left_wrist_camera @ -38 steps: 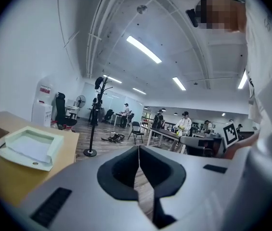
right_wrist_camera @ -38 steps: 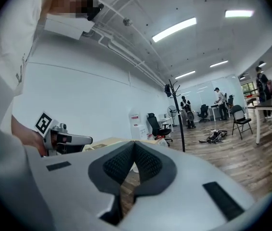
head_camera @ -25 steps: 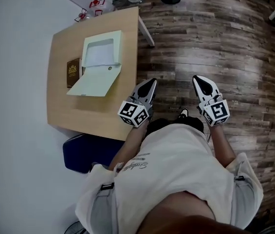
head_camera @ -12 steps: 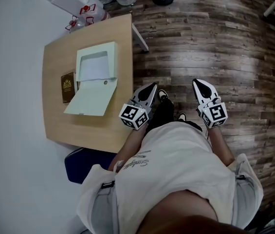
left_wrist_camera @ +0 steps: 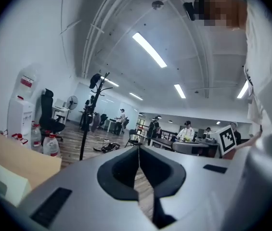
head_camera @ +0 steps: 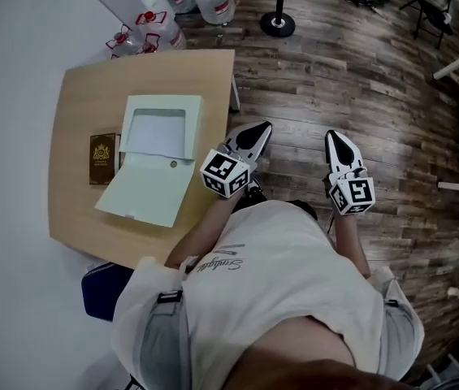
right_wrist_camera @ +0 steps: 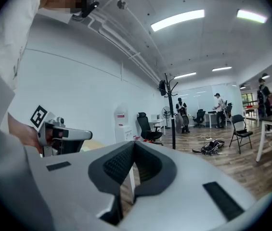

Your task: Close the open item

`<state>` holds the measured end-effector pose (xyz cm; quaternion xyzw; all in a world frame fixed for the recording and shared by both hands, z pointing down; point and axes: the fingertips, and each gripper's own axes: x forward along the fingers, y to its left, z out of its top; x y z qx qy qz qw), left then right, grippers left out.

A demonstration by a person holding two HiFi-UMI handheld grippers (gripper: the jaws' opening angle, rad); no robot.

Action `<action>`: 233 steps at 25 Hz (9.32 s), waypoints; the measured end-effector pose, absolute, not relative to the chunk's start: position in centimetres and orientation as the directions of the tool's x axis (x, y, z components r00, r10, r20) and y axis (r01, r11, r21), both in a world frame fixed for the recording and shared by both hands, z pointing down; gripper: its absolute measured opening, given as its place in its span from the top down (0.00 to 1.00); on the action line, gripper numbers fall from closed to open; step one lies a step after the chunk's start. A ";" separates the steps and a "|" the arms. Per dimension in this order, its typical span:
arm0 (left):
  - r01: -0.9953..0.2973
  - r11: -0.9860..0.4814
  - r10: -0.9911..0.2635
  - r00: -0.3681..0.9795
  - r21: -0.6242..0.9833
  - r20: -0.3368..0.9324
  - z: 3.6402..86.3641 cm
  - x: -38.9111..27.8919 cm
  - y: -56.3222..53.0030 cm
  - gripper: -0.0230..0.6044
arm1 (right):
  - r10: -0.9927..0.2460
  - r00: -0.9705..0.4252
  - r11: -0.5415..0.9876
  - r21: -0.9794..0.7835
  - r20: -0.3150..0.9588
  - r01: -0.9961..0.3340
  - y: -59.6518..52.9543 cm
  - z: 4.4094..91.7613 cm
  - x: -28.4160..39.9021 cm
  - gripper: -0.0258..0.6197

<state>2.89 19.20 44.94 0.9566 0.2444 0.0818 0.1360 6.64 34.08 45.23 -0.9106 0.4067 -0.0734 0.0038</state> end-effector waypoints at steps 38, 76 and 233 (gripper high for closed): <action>-0.686 -0.663 -0.590 0.725 0.300 0.354 50.6 1.5 -7.0 0.94 | -0.728 -0.651 0.633 -0.154 0.214 -0.758 -3.7 53.0 16.2 0.97; -0.908 -0.136 -0.921 0.263 0.397 0.287 56.9 -41.0 -7.3 0.94 | -0.448 -0.863 0.882 -0.043 0.233 -0.469 -12.8 49.9 -9.8 0.97; -0.854 -0.494 -0.482 0.426 0.164 0.766 69.1 -5.0 -18.3 0.94 | -0.508 -0.809 0.795 -0.200 0.295 -0.573 -16.6 59.3 12.5 0.97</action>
